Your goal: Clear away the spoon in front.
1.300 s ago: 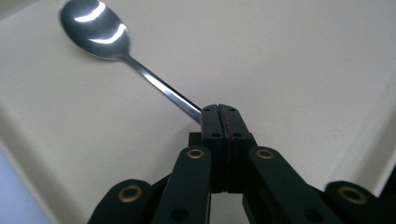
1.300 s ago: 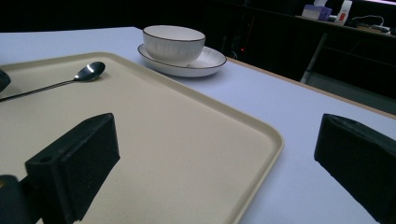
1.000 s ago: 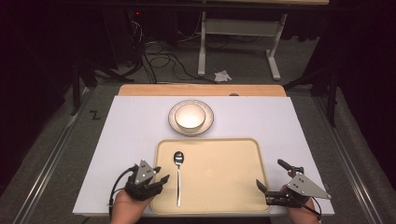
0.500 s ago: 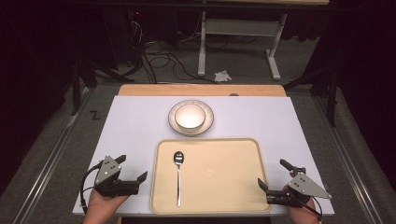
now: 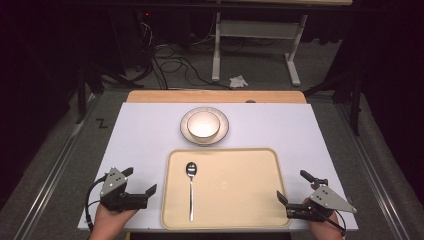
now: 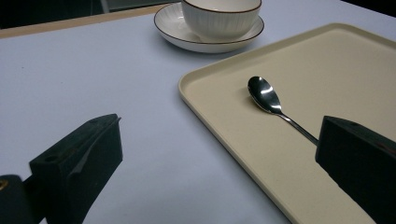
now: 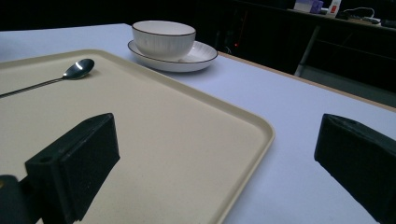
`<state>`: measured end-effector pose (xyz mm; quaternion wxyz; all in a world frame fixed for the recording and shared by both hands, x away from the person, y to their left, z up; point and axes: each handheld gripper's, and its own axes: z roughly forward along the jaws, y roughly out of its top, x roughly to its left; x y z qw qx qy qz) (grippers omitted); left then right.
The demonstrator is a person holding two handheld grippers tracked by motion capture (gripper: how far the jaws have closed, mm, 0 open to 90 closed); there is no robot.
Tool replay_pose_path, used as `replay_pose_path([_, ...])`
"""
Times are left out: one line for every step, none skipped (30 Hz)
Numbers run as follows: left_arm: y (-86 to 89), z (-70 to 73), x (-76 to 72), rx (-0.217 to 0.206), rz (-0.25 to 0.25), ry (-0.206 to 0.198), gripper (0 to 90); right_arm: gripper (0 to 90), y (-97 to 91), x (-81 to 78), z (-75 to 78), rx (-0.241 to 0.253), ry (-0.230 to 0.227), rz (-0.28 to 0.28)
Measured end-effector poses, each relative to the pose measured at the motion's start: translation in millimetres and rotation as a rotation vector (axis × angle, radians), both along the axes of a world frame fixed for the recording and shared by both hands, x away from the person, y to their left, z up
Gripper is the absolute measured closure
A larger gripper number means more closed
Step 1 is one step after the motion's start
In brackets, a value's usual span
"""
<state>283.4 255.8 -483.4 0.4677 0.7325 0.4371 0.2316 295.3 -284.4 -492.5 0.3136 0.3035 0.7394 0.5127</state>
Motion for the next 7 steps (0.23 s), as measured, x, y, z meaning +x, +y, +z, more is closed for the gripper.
replay_pose_path([0.1,-0.3,0.0,0.004,0.002,0.001,1.6,0.7,0.1,0.0,0.1,-0.004,0.0,0.002])
replay_pose_path([0.8,-0.7,0.2,0.008,0.001,0.005,1.6,0.7,0.6,-0.4,0.2,0.001,0.003,0.002])
replay_pose_path([1.3,-1.2,0.4,0.006,0.003,0.008,1.7,0.7,0.5,-0.3,0.3,0.0,0.001,0.004])
replay_pose_path([1.8,-1.4,0.5,0.006,0.005,0.01,1.7,0.7,0.3,-0.2,0.4,0.0,-0.002,0.005])
replay_pose_path([2.5,-1.5,0.4,0.004,0.006,0.012,1.8,0.7,0.3,-0.3,0.4,0.004,-0.001,0.005])
replay_pose_path([3.0,-1.6,0.3,0.001,0.009,0.011,2.0,0.7,0.1,-0.1,0.6,0.004,-0.002,0.005])
replay_pose_path([3.5,-1.4,0.1,0.001,0.01,0.012,2.0,0.7,0.1,0.1,0.7,0.005,-0.001,0.005])
